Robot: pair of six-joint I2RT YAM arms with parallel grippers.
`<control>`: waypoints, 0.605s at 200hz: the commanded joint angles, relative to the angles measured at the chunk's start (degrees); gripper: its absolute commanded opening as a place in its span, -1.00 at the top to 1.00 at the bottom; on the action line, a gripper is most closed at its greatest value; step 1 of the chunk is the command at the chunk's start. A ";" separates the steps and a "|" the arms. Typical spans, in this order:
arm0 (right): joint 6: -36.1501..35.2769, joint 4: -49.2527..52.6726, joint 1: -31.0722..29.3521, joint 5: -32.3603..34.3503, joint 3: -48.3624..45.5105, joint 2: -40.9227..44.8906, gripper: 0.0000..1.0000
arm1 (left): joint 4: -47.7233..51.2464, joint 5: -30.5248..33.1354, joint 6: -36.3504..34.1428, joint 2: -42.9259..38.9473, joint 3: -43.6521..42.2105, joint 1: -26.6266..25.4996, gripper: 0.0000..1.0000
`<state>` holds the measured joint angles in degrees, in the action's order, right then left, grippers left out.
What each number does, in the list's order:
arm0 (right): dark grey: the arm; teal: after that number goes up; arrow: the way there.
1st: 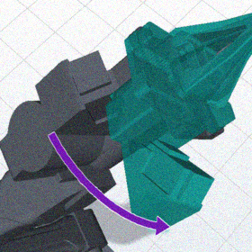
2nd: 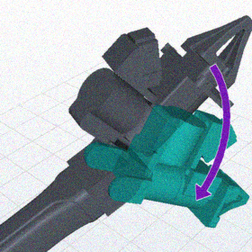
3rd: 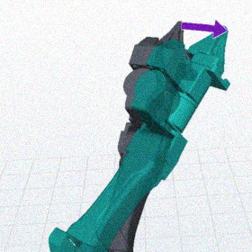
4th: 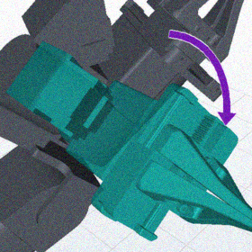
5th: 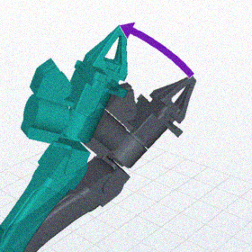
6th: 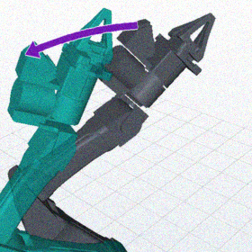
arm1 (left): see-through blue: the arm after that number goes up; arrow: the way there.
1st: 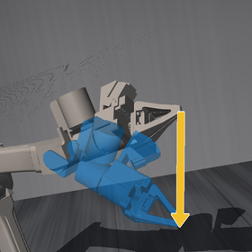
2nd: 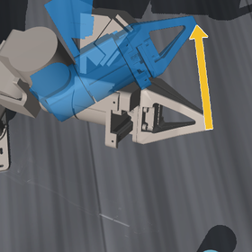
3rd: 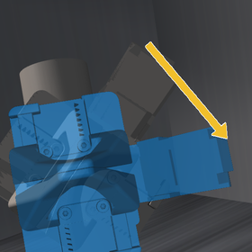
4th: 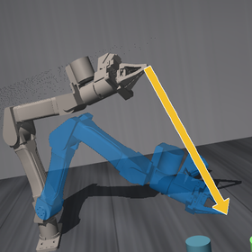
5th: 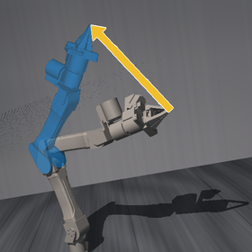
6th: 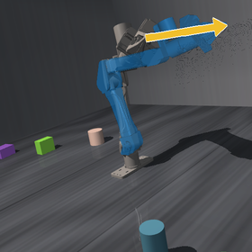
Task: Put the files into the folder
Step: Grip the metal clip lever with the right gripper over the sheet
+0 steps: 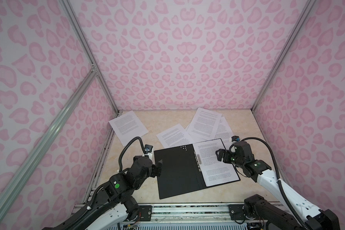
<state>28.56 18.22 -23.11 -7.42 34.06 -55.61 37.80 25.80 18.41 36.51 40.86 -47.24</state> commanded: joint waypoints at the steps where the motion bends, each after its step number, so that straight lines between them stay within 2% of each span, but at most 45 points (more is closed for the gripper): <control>1: 2.70 -3.57 -5.04 -1.96 -0.87 -2.65 -0.68 | -0.10 -1.23 -0.13 0.12 0.05 0.06 -0.94; 19: 3.28 -6.29 -8.46 -2.68 -1.37 -7.02 -0.54 | -0.13 -1.46 -0.19 0.44 0.10 0.15 -0.94; 47: 2.57 -8.33 -13.29 -2.63 1.17 -15.90 -0.43 | -0.14 -1.96 -0.21 0.84 0.09 0.21 -0.94; 63: 2.15 -6.91 -13.49 -3.77 3.55 -19.79 -0.36 | -0.02 -2.07 -0.19 1.02 0.10 0.13 -0.94; 88: 2.24 -8.06 -13.74 -5.24 5.51 -24.67 -0.07 | -0.10 -2.79 -0.16 1.26 0.08 0.20 -0.94; 121: 2.81 -9.79 -13.90 -5.75 6.55 -28.91 0.09 | -0.02 -2.99 -0.31 1.59 0.10 0.16 -0.94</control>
<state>30.87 10.50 -37.01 -12.25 39.81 -82.35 37.78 23.29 18.41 38.06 40.86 -47.13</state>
